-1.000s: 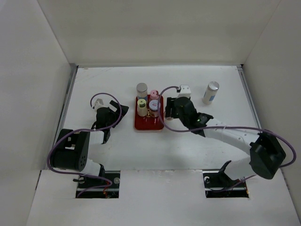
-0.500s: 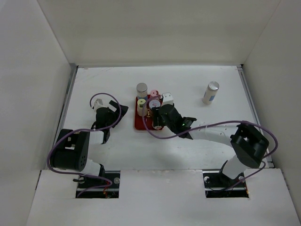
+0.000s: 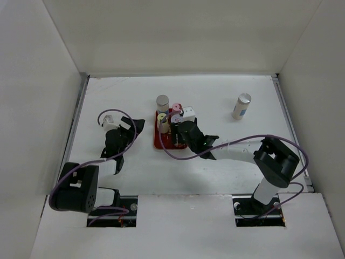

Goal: Organize the condiment bottles

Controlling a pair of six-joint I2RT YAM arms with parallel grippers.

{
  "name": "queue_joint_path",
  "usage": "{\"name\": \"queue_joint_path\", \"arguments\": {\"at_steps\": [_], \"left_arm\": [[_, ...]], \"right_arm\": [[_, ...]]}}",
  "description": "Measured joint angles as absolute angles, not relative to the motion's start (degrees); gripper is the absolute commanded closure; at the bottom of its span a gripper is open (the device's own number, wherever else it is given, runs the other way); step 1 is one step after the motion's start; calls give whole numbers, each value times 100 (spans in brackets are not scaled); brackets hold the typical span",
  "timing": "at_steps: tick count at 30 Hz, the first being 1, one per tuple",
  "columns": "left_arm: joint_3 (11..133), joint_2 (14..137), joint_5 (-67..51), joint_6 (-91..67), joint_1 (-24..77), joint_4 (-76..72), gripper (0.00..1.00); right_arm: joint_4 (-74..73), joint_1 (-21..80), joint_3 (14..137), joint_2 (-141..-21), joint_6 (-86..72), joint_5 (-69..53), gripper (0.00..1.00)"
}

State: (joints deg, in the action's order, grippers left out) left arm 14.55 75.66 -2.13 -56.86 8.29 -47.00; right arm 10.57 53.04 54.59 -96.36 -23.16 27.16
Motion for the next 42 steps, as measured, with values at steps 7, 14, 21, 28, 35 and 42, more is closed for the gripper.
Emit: {"name": "queue_joint_path", "arguments": {"at_steps": [7, 14, 21, 28, 35, 42], "left_arm": [[980, 6847, -193, -5682, 834, -5636, 0], [797, 6613, -217, -5666, 873, -6300, 0], [786, 6530, -552, -5260, 1588, -7028, 0], [786, 6552, -845, -4912, 1955, -7255, 0], [775, 6705, -871, -4838, 1831, -7321, 0], [440, 6694, -117, -5035, 1090, -7338, 0]], "right_arm": [[954, 5345, 5454, -8960, -2198, 2724, 9], [915, 4574, 5258, -7384, -2058, 2827, 9], [410, 2189, 5645, -7513, -1905, 3376, 0], [-110, 1157, 6396, -8652, -1820, 3352, 0], [-349, 932, 6770, -9397, -1898, 2729, 0], [-447, 819, 6914, -9662, -1984, 2458, 26]]}}
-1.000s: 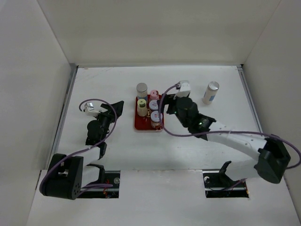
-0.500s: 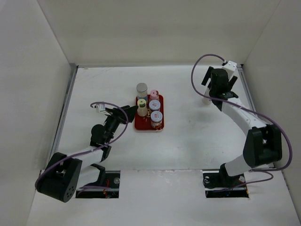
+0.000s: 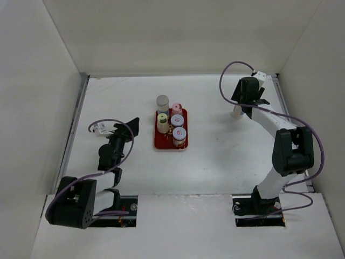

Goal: Organize the condiment bottles

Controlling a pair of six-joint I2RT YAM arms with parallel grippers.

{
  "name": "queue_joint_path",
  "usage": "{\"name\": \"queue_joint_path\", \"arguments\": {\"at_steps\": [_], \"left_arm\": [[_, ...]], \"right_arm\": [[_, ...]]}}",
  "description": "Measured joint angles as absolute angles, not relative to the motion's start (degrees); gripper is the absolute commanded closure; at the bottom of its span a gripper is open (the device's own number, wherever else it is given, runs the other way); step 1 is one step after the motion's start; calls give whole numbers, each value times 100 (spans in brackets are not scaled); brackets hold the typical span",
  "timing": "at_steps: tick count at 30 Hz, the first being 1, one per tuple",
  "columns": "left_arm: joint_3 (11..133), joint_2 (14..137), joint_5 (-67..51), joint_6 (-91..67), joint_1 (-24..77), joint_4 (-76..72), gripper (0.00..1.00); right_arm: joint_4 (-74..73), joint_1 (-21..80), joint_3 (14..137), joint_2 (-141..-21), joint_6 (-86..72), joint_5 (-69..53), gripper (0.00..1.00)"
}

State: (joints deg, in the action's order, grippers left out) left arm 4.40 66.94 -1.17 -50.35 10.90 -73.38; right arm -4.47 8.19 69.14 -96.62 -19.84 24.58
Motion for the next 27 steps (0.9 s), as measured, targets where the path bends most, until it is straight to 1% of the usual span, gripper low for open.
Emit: {"name": "queue_joint_path", "arguments": {"at_steps": [2, 3, 5, 8, 11, 16, 18, 22, 27], "left_arm": [[355, 6615, 143, -5159, 790, -7122, 0], [331, 6554, 268, -5238, 655, -6965, 0], [327, 6420, 451, -5345, 462, -6650, 0], [327, 6243, 587, -5428, 419, -6320, 0], [327, 6222, 648, -5465, 421, -6171, 0], [329, 6348, 694, -5496, 421, -6025, 0], [329, 6366, 698, -5502, 421, -5961, 0], [329, 6366, 709, -5516, 421, -5927, 0], [329, 6403, 714, -5537, 419, -5913, 0]], "right_arm": [[-447, 777, 6921, -9714, -2040, 2453, 41], [-443, 764, 6921, -9721, -2064, 2453, 45], [-434, 757, 6908, -9706, -2091, 2460, 49], [-392, 891, 6716, -9500, -2082, 2499, 50], [-469, 1308, 6549, -9041, -2001, 2556, 50], [-327, 2714, 6602, -8042, -1831, 2547, 50], [-204, 3347, 6761, -7848, -1741, 2499, 49], [5, 4434, 7111, -7902, -1559, 2397, 49], [51, 5284, 7323, -8346, -1391, 2283, 49]]}}
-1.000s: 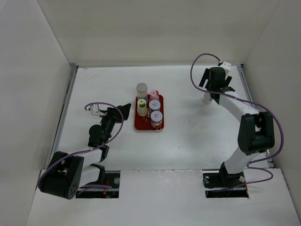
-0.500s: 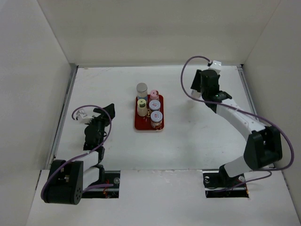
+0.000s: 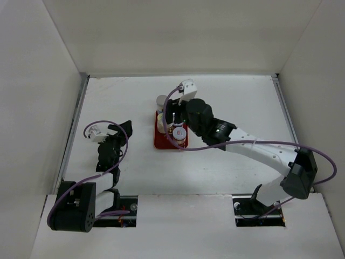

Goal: Organize the condiment bottles

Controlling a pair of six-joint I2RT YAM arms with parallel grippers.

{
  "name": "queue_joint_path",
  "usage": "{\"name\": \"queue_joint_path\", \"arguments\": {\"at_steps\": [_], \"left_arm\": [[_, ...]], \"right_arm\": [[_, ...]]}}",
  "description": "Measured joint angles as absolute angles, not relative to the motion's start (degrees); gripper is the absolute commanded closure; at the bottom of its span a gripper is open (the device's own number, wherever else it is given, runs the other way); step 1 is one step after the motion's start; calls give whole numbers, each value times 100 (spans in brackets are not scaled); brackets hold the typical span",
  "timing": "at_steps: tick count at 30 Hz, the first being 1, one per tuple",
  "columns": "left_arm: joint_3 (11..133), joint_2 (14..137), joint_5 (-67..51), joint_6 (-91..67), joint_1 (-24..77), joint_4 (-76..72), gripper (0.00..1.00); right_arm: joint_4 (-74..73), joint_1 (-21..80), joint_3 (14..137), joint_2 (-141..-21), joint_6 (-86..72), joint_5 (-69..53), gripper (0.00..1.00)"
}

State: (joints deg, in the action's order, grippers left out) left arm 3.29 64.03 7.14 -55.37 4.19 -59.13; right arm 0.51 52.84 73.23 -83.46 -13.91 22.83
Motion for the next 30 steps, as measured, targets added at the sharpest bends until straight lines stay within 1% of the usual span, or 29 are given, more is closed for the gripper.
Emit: {"name": "queue_joint_path", "arguments": {"at_steps": [5, 10, 14, 19, 21, 24, 28, 30], "left_arm": [[336, 6407, 718, -5555, 414, -5778, 0], [353, 6407, 718, -5559, 414, -5634, 0], [368, 6407, 720, -5564, 414, -5583, 0], [384, 6407, 722, -5570, 414, -5566, 0], [388, 6416, 725, -5575, 414, -5564, 0], [395, 6434, 727, -5579, 414, -5548, 0], [395, 6434, 731, -5579, 414, -5544, 0], [395, 6436, 731, -5579, 416, -5546, 0]], "right_arm": [[49, 5634, 7384, -8954, -1354, 2145, 50], [150, 5645, 7367, -9456, -1286, 2112, 50], [552, 5634, 7244, -9736, -1219, 2165, 49], [880, 5664, 7065, -10029, -1219, 2307, 46], [930, 5686, 7026, -10141, -1219, 2364, 43], [1081, 5747, 6989, -10296, -1214, 2453, 34], [1135, 5830, 6978, -10300, -1223, 2521, 14], [1164, 5872, 6958, -10245, -1208, 2556, 8]]}}
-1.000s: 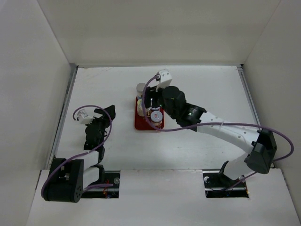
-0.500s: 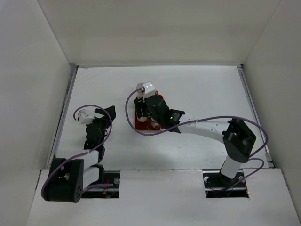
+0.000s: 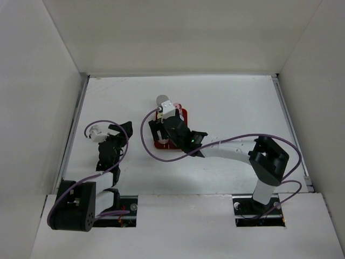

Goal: Organize the condiment bottles

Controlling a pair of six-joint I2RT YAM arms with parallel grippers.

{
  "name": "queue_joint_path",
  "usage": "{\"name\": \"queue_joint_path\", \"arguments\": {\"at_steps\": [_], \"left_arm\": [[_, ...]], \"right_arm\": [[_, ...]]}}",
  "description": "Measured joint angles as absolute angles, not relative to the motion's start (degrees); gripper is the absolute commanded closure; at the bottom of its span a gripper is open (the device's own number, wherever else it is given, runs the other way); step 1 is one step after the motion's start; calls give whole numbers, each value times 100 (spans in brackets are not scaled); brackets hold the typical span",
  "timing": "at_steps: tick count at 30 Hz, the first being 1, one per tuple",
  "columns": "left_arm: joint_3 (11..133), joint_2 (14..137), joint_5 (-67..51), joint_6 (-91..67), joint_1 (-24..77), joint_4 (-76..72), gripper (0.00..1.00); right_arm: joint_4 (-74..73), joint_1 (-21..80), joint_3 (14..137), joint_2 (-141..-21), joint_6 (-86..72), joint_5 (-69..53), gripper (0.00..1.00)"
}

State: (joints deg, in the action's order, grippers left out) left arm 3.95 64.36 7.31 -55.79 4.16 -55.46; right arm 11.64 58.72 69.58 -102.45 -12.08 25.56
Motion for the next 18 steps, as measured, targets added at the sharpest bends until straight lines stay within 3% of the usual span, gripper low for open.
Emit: {"name": "queue_joint_path", "arguments": {"at_steps": [2, 9, 13, 18], "left_arm": [[401, 6453, 731, -5581, 419, -5544, 0], [475, 6477, 731, -5583, 471, -5485, 0], [668, 6460, 742, -5583, 508, -5118, 0], [1004, 6462, 908, -5544, 532, -4307, 0]], "right_arm": [[1162, 5896, 6836, -10031, -1197, 2578, 0], [1448, 5686, 5861, -7940, -1177, 2827, 0], [2117, 4703, 4899, -6705, -1352, 3256, 0], [2447, 3328, 3719, -6410, -2018, 3782, 0]]}}
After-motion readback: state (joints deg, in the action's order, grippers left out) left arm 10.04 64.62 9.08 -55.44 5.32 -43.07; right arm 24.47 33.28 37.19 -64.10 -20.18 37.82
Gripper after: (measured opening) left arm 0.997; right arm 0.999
